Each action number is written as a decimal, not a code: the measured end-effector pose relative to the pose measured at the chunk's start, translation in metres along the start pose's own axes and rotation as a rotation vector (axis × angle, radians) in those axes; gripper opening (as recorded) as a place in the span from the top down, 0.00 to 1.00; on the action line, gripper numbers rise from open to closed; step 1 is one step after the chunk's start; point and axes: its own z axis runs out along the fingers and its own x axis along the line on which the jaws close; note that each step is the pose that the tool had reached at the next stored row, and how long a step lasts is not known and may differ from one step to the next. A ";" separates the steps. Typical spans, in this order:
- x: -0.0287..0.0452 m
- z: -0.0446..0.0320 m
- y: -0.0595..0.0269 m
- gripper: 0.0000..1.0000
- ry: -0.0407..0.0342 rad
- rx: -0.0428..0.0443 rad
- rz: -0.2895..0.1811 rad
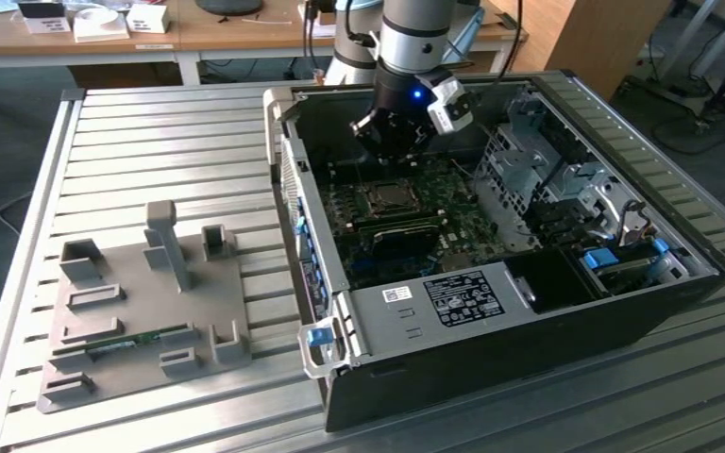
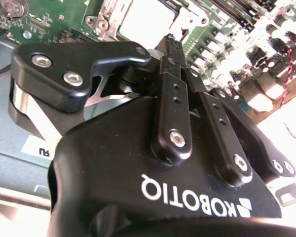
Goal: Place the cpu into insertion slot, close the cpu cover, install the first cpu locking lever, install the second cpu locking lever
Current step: 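Install the first cpu locking lever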
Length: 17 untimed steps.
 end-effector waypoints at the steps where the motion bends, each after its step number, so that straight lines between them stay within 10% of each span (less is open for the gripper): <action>1: 0.0008 0.0000 0.0000 0.89 0.0000 0.0000 0.000; 17: 0.0119 0.0000 0.0002 0.89 0.0000 0.0000 0.000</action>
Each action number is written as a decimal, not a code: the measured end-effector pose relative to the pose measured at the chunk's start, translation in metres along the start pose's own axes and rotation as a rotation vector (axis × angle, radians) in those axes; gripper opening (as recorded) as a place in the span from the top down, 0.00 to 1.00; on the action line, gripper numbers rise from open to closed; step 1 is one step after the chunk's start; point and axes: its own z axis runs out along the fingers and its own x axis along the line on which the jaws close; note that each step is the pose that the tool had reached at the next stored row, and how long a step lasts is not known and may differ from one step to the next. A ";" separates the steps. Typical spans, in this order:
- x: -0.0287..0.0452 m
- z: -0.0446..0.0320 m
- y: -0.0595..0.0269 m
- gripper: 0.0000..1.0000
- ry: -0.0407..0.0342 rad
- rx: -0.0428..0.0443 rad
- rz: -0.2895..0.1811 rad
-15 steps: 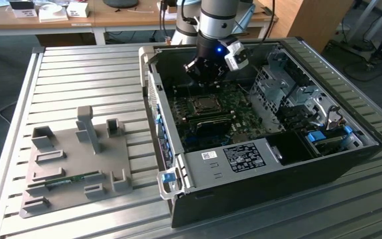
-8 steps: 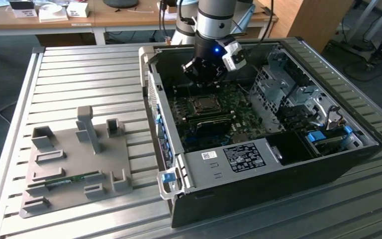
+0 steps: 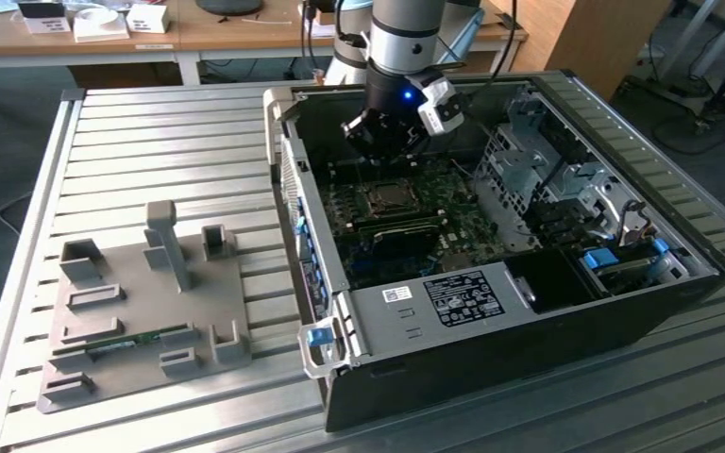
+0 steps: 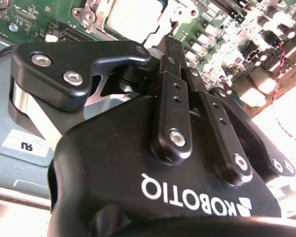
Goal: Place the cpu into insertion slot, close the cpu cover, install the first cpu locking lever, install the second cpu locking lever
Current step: 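Install the first cpu locking lever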
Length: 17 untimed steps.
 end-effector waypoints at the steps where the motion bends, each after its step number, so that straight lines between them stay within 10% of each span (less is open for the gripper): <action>1: 0.0000 0.0000 0.0000 0.89 0.0000 0.0001 0.000; 17: -0.0001 -0.0041 0.0000 0.89 0.0000 0.0000 0.000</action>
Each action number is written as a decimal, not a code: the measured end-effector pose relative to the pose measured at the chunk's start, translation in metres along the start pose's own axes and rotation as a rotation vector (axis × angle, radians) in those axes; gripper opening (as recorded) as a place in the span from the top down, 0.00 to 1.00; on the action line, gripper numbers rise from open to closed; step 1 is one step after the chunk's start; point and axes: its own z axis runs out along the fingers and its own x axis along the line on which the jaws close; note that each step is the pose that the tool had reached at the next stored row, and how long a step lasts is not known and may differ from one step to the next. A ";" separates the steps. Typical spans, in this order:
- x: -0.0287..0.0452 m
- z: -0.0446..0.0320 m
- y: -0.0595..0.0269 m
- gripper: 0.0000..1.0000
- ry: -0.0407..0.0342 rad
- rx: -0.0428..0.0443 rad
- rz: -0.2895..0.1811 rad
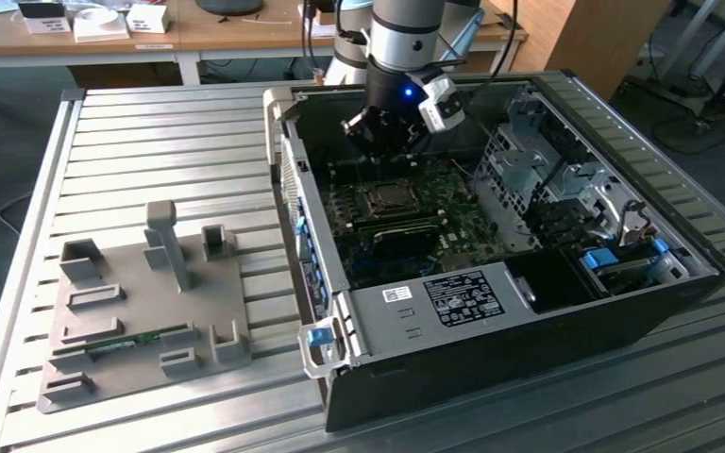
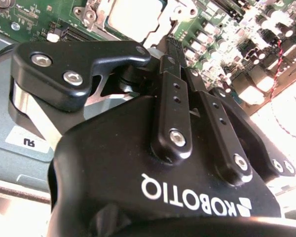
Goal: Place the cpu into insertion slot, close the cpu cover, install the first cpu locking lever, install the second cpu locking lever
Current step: 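Install the first cpu locking lever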
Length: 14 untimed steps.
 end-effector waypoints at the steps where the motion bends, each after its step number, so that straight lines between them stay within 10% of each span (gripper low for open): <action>1: 0.0000 0.0000 0.0000 0.89 -0.0001 -0.0001 0.000; 14: 0.0166 -0.0005 0.0003 0.89 -0.0063 0.0001 0.000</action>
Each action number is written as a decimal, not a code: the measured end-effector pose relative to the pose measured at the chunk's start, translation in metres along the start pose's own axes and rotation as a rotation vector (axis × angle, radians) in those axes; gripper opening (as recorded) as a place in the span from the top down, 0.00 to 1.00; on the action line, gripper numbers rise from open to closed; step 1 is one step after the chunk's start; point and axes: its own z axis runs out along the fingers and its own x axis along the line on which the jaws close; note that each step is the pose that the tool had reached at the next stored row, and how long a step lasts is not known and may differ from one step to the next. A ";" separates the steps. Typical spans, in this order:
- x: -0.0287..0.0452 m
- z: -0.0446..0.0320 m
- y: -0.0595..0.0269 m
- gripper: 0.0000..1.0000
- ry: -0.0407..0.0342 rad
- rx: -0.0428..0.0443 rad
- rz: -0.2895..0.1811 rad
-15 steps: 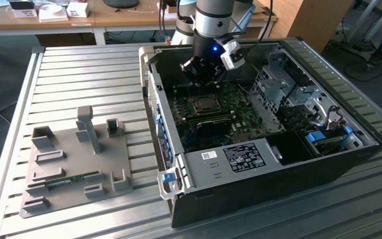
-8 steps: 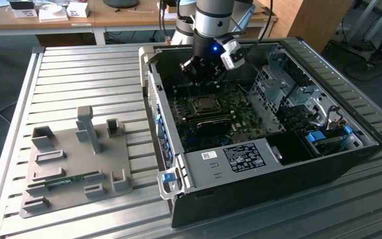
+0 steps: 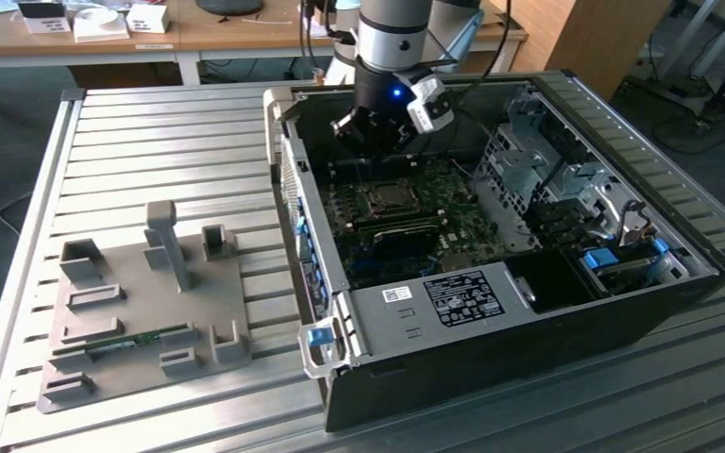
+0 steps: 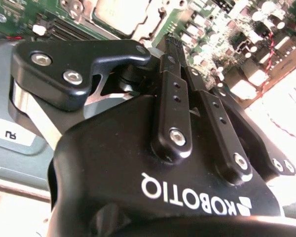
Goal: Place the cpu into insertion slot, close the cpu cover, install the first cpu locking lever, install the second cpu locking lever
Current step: 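Install the first cpu locking lever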
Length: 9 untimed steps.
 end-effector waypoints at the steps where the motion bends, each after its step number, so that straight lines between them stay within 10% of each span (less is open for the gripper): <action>1: 0.0015 -0.0001 0.0000 0.89 -0.0005 0.0000 0.000; 9: 0.0054 -0.0002 0.0001 0.89 -0.0016 0.0001 0.000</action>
